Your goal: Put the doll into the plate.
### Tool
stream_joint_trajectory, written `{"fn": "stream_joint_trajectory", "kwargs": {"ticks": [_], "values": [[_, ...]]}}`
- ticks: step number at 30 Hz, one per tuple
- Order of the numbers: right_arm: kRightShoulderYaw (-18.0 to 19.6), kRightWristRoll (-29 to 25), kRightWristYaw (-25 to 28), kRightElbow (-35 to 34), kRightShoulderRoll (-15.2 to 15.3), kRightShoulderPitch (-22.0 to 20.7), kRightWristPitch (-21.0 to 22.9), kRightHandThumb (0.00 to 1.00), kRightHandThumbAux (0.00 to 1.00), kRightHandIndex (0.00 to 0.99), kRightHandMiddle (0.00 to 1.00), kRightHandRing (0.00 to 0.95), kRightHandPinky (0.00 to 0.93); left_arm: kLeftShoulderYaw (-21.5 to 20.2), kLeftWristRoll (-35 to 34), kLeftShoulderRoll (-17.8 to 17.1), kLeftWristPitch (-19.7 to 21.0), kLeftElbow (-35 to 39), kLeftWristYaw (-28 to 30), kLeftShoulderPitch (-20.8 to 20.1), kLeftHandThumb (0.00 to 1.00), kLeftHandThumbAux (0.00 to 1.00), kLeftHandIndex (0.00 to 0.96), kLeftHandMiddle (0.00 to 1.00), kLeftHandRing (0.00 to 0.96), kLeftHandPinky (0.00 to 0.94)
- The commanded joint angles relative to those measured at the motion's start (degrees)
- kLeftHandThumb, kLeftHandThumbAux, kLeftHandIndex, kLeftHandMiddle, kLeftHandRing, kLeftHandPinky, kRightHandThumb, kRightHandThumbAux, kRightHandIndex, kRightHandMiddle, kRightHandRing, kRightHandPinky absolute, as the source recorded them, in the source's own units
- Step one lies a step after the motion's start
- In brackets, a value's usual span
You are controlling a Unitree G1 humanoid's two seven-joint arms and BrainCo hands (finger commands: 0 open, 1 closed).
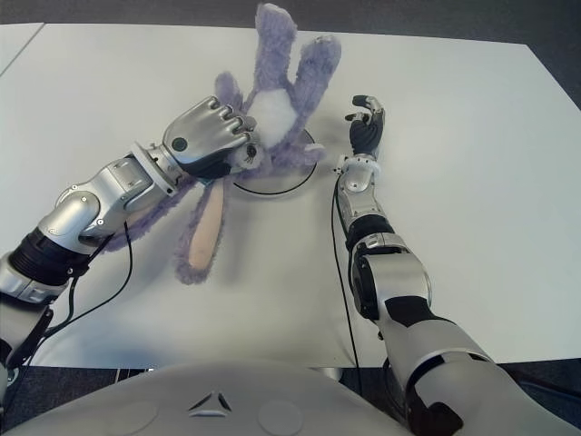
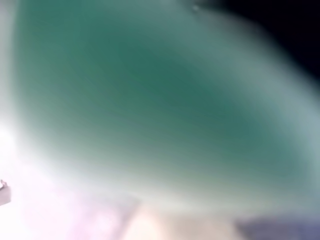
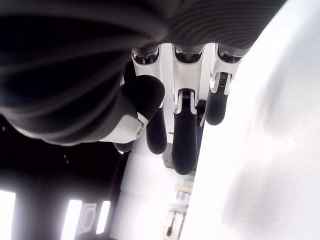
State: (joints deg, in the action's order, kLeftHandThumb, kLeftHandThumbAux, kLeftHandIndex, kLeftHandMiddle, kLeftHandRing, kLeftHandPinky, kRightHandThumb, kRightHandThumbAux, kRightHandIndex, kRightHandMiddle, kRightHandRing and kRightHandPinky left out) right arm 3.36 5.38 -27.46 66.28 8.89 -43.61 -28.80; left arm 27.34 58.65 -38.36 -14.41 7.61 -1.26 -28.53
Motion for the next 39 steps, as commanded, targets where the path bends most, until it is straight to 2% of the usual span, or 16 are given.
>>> {"fn": "stream_joint_trajectory", "kwargs": {"ticks": [1, 16, 20, 21, 22, 25, 30, 34, 35, 37, 39], "values": [[-0.8, 1.7, 0.9, 10.3, -5.4, 19.5, 1.6, 1.000, 0.666, 0.314, 0.311, 0.461, 0.247, -1.7, 4.7, 1.6, 7.0, 2.1, 4.9, 5.6, 0.535, 0.743, 0.781, 0.878, 0.864, 0.873], [-1.0, 2.0, 0.8, 10.4, -5.2, 19.4, 1.9, 1.000, 0.666, 0.303, 0.310, 0.462, 0.256, -1.3, 6.5, 1.5, 9.3, 3.0, 5.0, 6.5, 0.532, 0.748, 0.771, 0.863, 0.855, 0.875], [-1.1, 2.1, 0.9, 10.4, -5.1, 19.4, 1.9, 1.000, 0.665, 0.304, 0.313, 0.463, 0.271, -1.4, 6.8, 2.0, 9.4, 2.5, 1.7, 6.8, 0.530, 0.749, 0.763, 0.857, 0.852, 0.873], [-1.1, 2.1, 0.9, 10.4, -5.1, 19.4, 1.9, 1.000, 0.665, 0.304, 0.314, 0.463, 0.275, -1.5, 6.9, 2.1, 9.4, 2.5, 0.9, 6.9, 0.596, 0.732, 0.647, 0.845, 0.844, 0.861], [-1.1, 2.1, 0.9, 10.4, -5.1, 19.4, 1.9, 1.000, 0.665, 0.305, 0.315, 0.463, 0.277, -1.5, 6.9, 2.1, 9.4, 2.4, 0.5, 7.0, 0.638, 0.721, 0.574, 0.837, 0.839, 0.854], [-1.1, 2.1, 1.0, 10.4, -5.1, 19.4, 1.8, 1.000, 0.665, 0.305, 0.317, 0.463, 0.276, -1.7, 7.3, 2.4, 9.4, 2.1, -2.1, 7.2, 0.682, 0.710, 0.481, 0.819, 0.828, 0.835], [-1.0, 2.1, 0.8, 10.4, -5.1, 19.4, 1.6, 1.000, 0.665, 0.303, 0.315, 0.462, 0.262, -1.7, 7.5, 2.8, 8.9, 1.0, -6.1, 7.2, 0.685, 0.710, 0.434, 0.786, 0.802, 0.810], [-1.0, 2.1, 0.7, 10.4, -5.1, 19.4, 1.7, 1.000, 0.666, 0.299, 0.314, 0.462, 0.245, -1.8, 7.3, 3.0, 8.7, 0.6, -7.0, 7.2, 0.680, 0.711, 0.421, 0.752, 0.776, 0.789], [-1.1, 2.1, 0.7, 10.4, -5.1, 19.4, 1.8, 1.000, 0.666, 0.298, 0.313, 0.461, 0.243, -1.8, 7.2, 3.0, 8.7, 0.5, -7.2, 7.3, 0.521, 0.664, 0.393, 0.736, 0.768, 0.780], [-1.1, 2.1, 0.7, 10.4, -5.2, 19.4, 1.8, 1.000, 0.666, 0.298, 0.313, 0.461, 0.241, -1.8, 7.1, 3.0, 8.6, 0.3, -7.5, 7.3, 0.377, 0.624, 0.369, 0.722, 0.761, 0.773], [-1.1, 2.1, 0.8, 10.4, -5.2, 19.4, 1.8, 1.000, 0.666, 0.297, 0.307, 0.461, 0.245, -1.9, 7.0, 3.1, 8.6, 0.0, -7.9, 7.3, 0.277, 0.570, 0.330, 0.672, 0.738, 0.762]]}}
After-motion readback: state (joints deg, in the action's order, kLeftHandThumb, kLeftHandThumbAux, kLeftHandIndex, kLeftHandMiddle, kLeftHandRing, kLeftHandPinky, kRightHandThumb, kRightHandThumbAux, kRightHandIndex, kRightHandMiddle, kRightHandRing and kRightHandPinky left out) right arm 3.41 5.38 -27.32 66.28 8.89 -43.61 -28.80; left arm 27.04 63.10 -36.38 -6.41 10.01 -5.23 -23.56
